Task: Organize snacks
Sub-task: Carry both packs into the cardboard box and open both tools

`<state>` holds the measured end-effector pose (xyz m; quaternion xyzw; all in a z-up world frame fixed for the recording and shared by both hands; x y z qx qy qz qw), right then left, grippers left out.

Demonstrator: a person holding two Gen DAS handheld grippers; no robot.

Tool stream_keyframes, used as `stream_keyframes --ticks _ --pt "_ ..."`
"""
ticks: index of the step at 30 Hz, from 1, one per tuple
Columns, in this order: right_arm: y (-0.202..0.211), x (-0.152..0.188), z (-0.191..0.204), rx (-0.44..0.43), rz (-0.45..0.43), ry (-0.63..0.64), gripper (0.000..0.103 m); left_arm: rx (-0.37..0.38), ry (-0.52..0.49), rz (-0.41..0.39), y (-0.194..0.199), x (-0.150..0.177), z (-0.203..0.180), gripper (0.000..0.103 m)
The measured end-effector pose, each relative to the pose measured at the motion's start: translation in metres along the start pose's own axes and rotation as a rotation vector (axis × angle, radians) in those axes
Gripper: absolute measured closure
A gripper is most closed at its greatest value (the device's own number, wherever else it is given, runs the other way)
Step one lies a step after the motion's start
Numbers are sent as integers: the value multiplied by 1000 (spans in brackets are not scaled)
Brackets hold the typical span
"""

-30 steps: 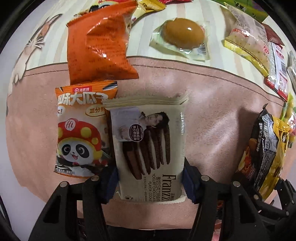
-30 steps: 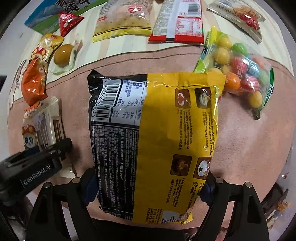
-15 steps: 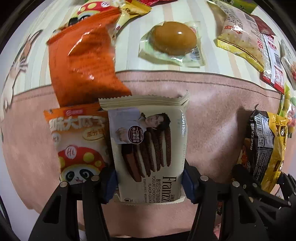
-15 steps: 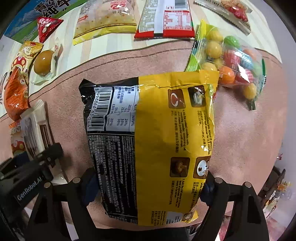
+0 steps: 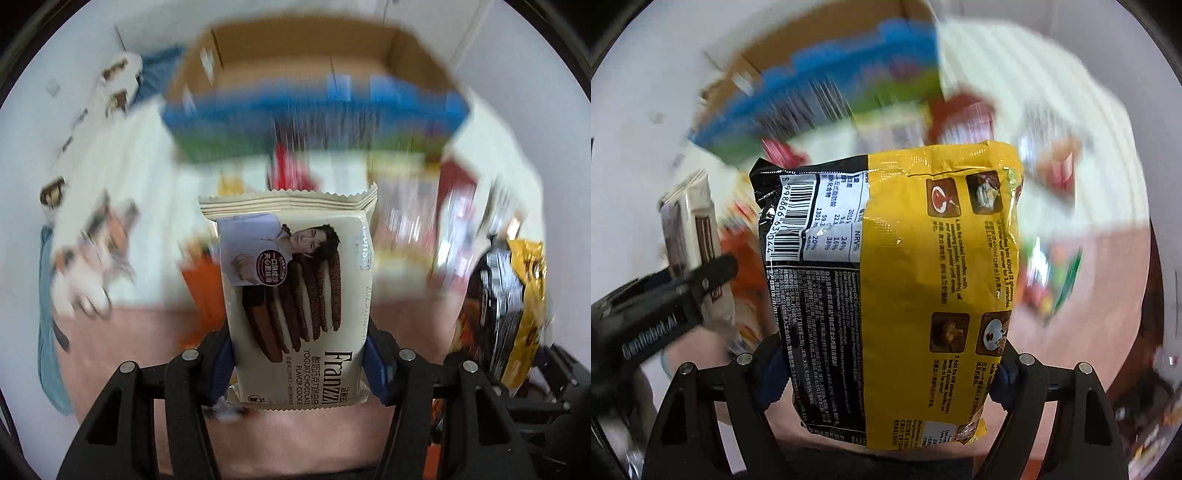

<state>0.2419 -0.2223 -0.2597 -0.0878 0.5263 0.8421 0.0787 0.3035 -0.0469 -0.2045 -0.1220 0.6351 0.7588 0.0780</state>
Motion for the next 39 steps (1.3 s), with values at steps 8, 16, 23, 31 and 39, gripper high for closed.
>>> stream_keyframes --ticks 8,16,23,31,39 --pt "55 -136 65 -133 -129 104 16 106 76 -108 62 -128 34 47" --pt "-2 -299 69 -98 -84 129 16 103 112 -1 -9 -255 41 46" --pt "-107 -359 53 -14 69 103 16 115 99 221 -117 -298 27 46" --pt "-164 -376 28 42 177 77 16 95 26 299 -167 -313 4 45" --pt "-187 -395 28 111 187 57 5 69 43 272 -164 -323 -2 19"
Point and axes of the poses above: each gripper's, at about its wrist camera, not at the fingertips, and y roughly against the way its jaws point, z to its left, x to its underside, the point moved 2 cm from there along -y, roughly the way its jaws point, and after that the axes turned 14 degrees about -x, right-handed, at the moved point
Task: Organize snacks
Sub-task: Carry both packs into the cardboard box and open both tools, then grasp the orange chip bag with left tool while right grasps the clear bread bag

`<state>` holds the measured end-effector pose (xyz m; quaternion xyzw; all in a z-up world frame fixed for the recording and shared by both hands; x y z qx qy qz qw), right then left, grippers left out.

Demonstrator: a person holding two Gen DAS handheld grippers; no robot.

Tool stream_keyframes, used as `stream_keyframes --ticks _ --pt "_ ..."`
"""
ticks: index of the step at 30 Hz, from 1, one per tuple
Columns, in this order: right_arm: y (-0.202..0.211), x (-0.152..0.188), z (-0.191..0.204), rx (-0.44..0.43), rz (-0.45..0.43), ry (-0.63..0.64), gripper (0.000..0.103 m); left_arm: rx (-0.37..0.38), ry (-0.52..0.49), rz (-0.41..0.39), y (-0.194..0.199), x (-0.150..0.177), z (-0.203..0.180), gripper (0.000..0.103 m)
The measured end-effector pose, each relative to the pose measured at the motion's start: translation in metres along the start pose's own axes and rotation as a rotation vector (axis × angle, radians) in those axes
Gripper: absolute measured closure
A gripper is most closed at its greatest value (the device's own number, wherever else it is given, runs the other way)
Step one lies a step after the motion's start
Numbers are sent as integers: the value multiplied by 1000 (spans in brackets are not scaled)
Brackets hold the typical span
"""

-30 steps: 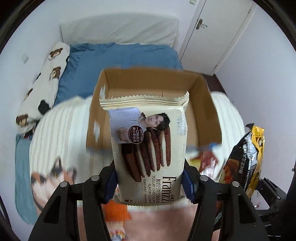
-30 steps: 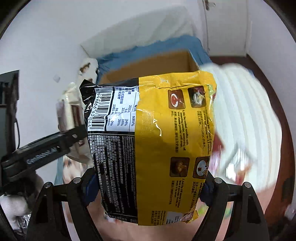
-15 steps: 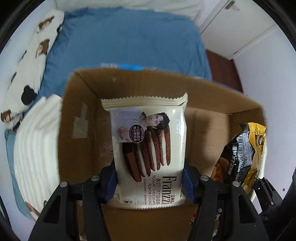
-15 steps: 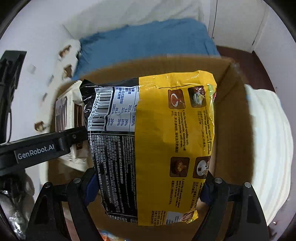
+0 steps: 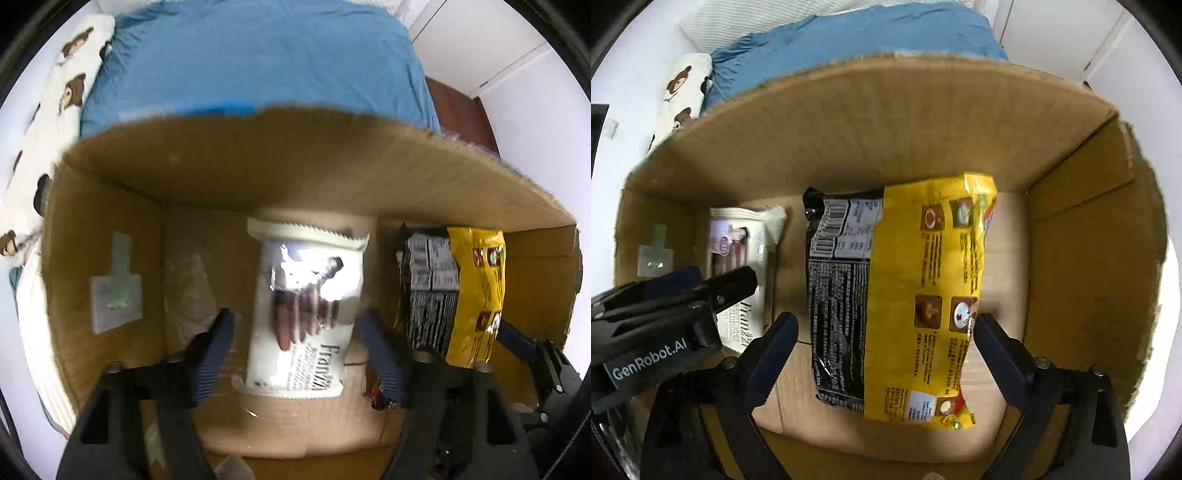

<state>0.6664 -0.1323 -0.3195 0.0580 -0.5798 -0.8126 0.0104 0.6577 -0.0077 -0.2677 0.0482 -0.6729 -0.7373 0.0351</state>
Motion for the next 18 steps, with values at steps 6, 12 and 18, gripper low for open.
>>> stream_keyframes --ticks 6,12,18 --pt "29 32 -7 14 -28 33 3 3 -12 -74 19 6 5 10" --pt "67 64 11 -12 -85 57 3 30 8 -183 66 36 11 10" --pt "135 115 30 -52 -191 68 3 27 42 -331 131 87 37 10"
Point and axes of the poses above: each gripper's, at about its wrist camera, not at the fingertips, and y roughly against the way its jaws point, z to its left, x to its underside, the point moved 2 cm from there along -y, roughly the way its jaws point, and after that the axes turned 14 degrees about -x, right-handed, at the moved point
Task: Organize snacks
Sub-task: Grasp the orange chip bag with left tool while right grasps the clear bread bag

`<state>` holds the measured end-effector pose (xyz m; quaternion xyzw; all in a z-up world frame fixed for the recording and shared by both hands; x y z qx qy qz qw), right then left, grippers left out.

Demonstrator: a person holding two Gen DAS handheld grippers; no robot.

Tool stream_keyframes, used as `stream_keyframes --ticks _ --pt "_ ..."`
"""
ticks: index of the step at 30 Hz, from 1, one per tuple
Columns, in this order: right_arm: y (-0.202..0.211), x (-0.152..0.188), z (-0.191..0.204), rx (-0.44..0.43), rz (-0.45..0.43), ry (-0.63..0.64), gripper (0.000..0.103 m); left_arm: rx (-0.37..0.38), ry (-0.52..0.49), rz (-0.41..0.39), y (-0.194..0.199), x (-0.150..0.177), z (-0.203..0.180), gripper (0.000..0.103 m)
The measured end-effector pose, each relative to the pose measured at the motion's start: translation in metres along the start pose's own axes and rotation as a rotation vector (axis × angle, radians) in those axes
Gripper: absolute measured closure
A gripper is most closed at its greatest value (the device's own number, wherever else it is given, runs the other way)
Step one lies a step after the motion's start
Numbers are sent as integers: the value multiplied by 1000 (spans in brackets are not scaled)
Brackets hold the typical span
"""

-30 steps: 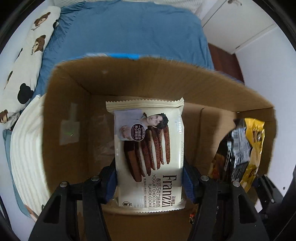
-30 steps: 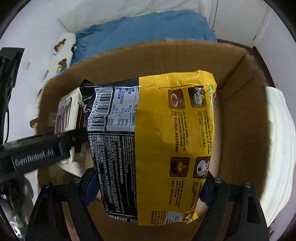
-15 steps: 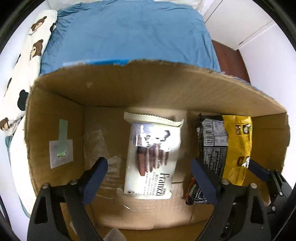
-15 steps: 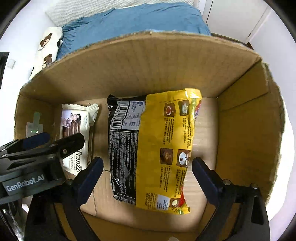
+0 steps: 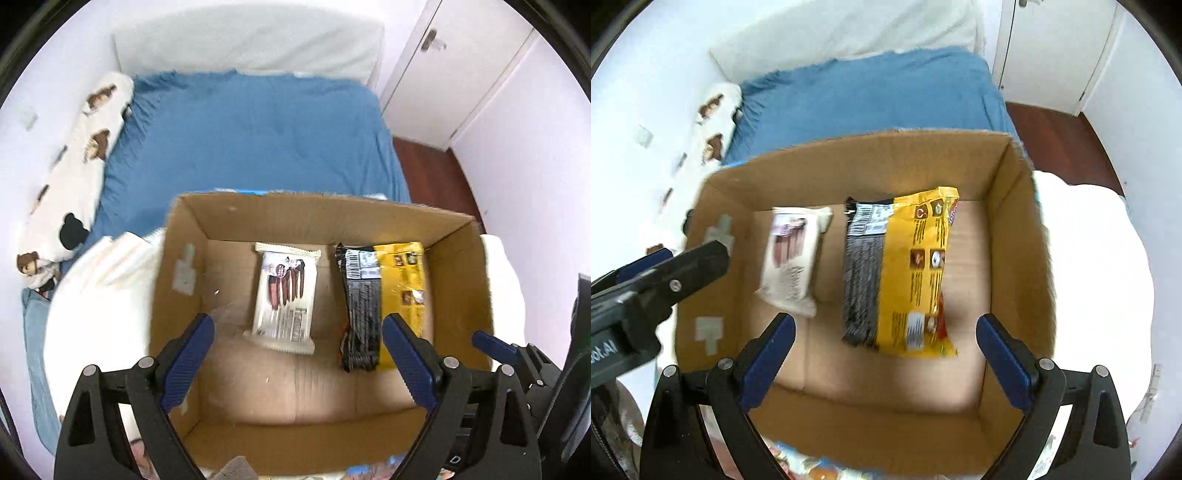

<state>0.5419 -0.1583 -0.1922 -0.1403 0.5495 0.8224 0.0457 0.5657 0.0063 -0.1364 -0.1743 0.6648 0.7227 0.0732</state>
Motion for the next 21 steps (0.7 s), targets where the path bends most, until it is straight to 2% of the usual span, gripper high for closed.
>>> stream_keyframes --ticks 6,10,15,21 --pt "52 45 22 -45 -99 -1 3 -20 18 -100 59 50 15 10" --pt "68 95 27 -60 -115 -7 3 -48 26 -101 69 97 25 10" --pt "32 155 18 -44 -67 -44 3 -91 54 -30 49 166 39 10" --pt "-31 195 -20 -39 29 -186 3 -127 111 145 -12 238 61 10"
Point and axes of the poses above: each gripper's, at about its wrist camera, not at the fingertips, and y roughly against the way its jaws point, z to its left, x to its underside, the point moved 2 cm from there along -y, roughly the way its jaws point, and after that the axes turned 14 degrees about -x, right-handed, at the moved point
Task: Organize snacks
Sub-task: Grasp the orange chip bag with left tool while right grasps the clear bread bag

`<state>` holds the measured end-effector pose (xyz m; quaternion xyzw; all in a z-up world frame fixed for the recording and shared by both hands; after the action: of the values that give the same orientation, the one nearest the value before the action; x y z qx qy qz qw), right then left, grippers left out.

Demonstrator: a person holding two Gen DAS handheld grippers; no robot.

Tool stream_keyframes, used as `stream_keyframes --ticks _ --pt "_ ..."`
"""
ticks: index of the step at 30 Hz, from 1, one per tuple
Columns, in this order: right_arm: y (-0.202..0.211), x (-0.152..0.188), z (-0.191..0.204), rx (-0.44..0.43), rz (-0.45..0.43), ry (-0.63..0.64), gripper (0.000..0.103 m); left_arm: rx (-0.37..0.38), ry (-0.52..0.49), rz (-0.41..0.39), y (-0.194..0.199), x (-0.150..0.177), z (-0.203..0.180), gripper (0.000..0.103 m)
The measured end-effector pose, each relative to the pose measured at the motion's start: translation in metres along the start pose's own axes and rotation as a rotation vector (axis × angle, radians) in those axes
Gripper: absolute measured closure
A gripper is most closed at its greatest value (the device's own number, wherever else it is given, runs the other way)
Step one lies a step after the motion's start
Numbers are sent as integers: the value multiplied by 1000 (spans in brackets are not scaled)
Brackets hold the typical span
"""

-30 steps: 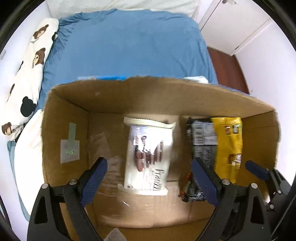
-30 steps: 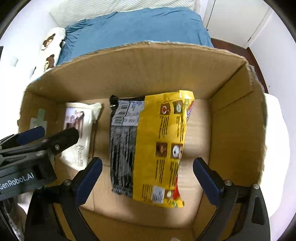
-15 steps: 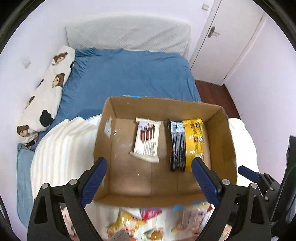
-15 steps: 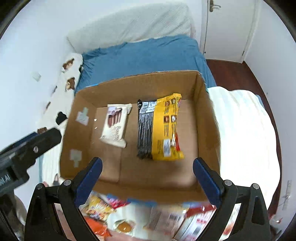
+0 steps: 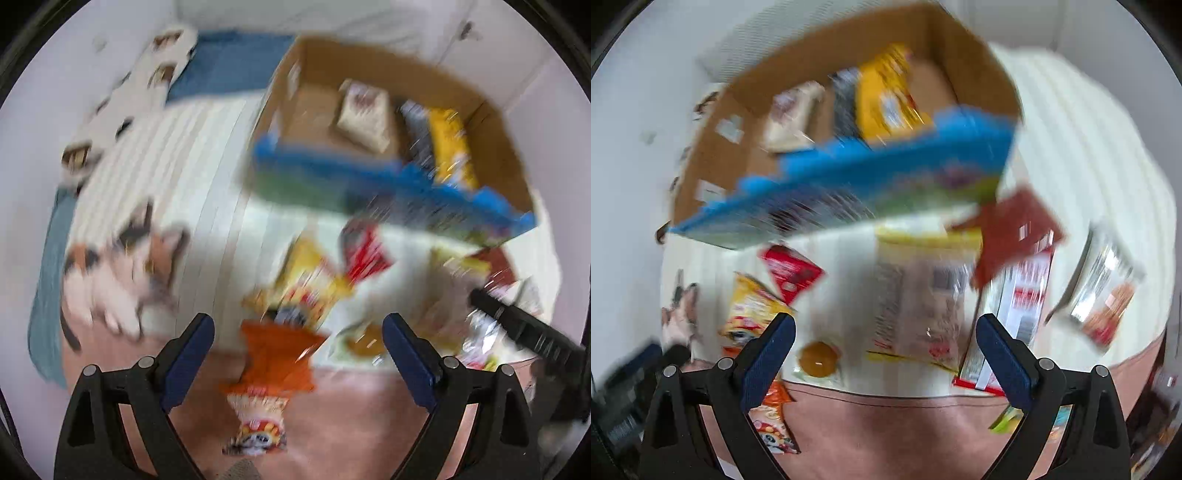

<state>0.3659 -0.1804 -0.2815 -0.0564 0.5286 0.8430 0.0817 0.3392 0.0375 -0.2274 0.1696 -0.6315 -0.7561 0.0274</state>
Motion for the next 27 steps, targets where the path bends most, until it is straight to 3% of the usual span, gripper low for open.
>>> stream_keyframes --ticks 5,7,9,12,15,19,22,27 --pt "-43 8 -32 29 36 -91 9 -21 61 120 -46 34 18 10" --pt "-61 9 -40 32 54 -116 18 -27 71 143 -57 44 22 10" --pt "-71 9 -41 60 48 -109 19 -32 71 159 -64 51 24 10" --pt "-73 11 -34 125 19 -43 33 -25 65 187 -74 57 23 10" --pt "-67 20 -28 104 30 -2 46 -3 51 213 -85 57 14 10" --pt "-59 45 -29 71 79 22 49 31 26 213 -96 53 -1 11" --pt "-53 71 -33 43 125 31 49 43 19 199 -99 53 -8 48" --pt "-45 121 -38 1 212 32 49 30 -9 190 -90 71 -15 51"
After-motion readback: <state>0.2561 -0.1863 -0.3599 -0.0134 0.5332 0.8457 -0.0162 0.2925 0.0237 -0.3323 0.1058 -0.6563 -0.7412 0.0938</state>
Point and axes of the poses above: each gripper's, at about its wrist camera, not at the fingertips, and y roughly against the way its jaws point, z to its left, x to its underside, the point moved 2 cm from there along -y, roughly the way its jaws point, and after that the axes turned 14 degrees about -x, right-handed, at the moved point
